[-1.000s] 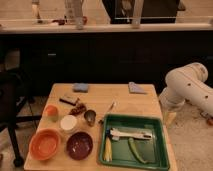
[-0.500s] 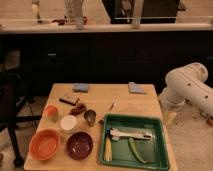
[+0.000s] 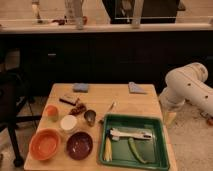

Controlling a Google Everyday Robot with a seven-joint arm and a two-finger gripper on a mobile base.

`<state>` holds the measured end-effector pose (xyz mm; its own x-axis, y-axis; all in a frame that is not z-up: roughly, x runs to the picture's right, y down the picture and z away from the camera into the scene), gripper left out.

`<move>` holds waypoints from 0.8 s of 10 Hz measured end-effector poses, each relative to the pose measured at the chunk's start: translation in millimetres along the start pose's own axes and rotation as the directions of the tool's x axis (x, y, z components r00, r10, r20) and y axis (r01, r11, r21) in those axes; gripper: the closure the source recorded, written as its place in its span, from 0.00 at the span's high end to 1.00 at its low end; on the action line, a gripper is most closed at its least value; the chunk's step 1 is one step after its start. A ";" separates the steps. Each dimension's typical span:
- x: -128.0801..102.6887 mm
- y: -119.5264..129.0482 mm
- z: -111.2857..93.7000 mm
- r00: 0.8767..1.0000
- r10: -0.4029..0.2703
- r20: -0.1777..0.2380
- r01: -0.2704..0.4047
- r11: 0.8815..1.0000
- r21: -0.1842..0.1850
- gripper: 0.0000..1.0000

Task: Place grapes in red bowl

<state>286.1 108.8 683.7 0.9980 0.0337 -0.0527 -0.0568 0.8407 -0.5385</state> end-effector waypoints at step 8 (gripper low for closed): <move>-4.7 -5.0 -2.4 0.999 -0.043 0.007 0.043 0.999 0.022 0.80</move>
<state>281.7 103.1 684.6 0.9997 0.0011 -0.0239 -0.0134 0.8532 -0.5214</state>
